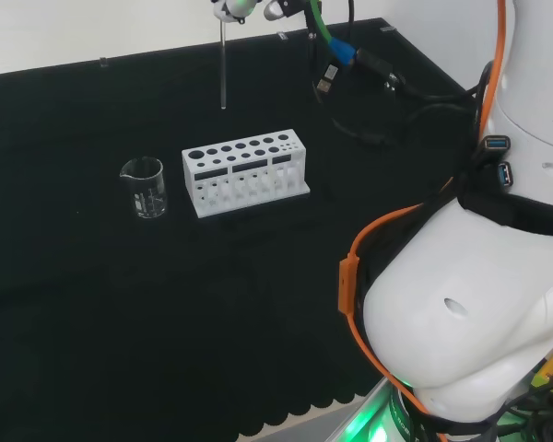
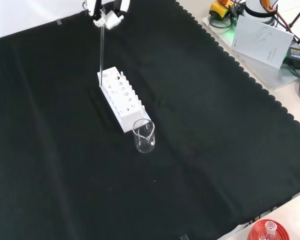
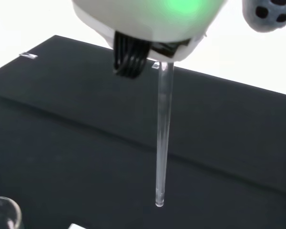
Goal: Stir in the beaker to the left of the white test tube rack with the glass rod.
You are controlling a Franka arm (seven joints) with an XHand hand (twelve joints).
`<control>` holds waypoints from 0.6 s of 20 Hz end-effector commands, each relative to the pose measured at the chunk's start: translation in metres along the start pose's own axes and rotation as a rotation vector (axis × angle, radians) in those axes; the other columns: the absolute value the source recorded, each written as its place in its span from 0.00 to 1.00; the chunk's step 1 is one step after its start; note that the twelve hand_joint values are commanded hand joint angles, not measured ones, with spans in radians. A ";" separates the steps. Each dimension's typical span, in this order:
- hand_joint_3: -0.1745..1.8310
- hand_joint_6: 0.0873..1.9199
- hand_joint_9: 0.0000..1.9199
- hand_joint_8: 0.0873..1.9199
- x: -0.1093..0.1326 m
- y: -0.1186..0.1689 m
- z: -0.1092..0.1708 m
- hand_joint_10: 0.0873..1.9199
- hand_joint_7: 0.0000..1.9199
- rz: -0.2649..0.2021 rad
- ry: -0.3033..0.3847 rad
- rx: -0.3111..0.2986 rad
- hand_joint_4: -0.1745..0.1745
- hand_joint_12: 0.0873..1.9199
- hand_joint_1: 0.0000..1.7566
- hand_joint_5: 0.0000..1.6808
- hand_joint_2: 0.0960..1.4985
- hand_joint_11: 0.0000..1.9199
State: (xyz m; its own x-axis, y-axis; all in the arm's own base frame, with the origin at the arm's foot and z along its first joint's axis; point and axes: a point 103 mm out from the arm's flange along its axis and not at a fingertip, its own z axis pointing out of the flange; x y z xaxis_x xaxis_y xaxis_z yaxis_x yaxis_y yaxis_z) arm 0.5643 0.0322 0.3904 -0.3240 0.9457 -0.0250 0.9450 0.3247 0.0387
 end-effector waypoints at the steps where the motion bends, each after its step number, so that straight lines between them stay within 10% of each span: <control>1: 0.51 0.46 0.94 0.39 0.004 -0.002 0.000 0.01 0.70 0.007 0.020 -0.018 0.00 0.22 0.75 0.64 0.35 0.86; 12: 0.52 0.46 0.94 0.39 0.022 -0.003 -0.001 0.01 0.70 -0.024 0.015 -0.019 0.00 0.22 0.75 0.64 0.35 0.86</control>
State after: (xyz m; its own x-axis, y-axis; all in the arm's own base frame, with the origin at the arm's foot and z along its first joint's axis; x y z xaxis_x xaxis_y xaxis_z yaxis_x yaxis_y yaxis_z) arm 0.5559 0.0422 0.3919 -0.3316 0.9434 -0.0096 0.9417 0.3316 0.0578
